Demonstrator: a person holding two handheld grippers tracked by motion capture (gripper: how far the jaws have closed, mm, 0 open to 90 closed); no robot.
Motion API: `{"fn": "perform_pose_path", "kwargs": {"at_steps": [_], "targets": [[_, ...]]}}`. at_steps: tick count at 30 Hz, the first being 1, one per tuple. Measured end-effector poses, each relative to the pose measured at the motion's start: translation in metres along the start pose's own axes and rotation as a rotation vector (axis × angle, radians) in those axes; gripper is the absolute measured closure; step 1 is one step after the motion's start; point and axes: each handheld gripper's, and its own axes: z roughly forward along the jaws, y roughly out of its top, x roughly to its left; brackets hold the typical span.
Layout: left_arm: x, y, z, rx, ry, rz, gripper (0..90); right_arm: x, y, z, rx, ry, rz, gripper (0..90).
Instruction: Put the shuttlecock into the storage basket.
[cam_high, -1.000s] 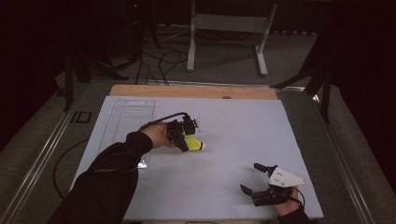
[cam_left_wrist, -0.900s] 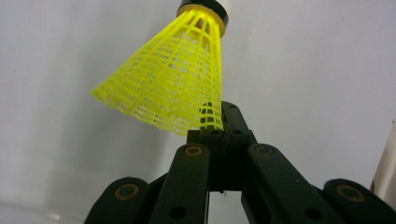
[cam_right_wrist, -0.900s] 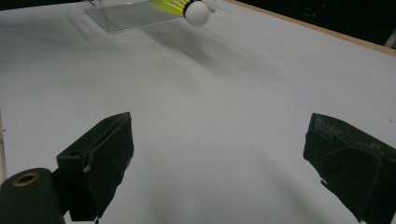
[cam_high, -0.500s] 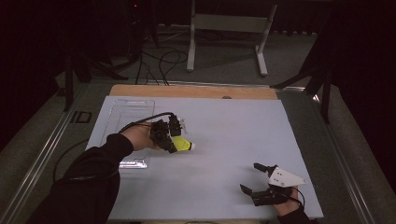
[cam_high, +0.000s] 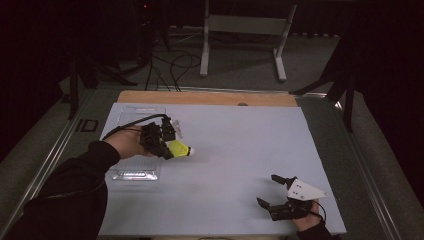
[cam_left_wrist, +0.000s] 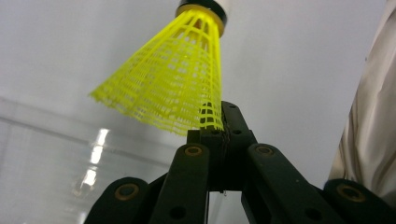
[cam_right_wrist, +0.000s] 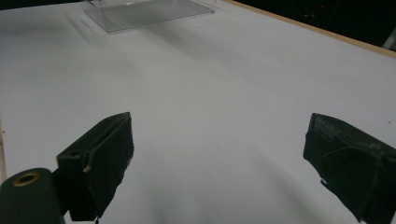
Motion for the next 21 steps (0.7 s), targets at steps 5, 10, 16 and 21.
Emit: {"fn": "perform_pose_path", "kwargs": {"at_steps": [5,10,16,21], "targets": [[0.004,-0.013,-0.011,-0.007,0.015,-0.004,90.0,-0.001,-0.001,0.001,0.0,0.002,0.002,8.8],[0.007,-0.025,-0.016,0.005,0.024,-0.022,90.0,0.0,0.0,0.0,0.002,-0.001,0.006,8.8],[0.012,-0.045,-0.026,0.011,0.034,-0.035,90.0,0.0,0.0,0.001,0.002,0.002,0.003,8.8],[0.019,-0.067,-0.031,0.015,0.034,-0.068,90.0,0.0,0.0,0.002,-0.001,0.003,0.0,8.8]]}}
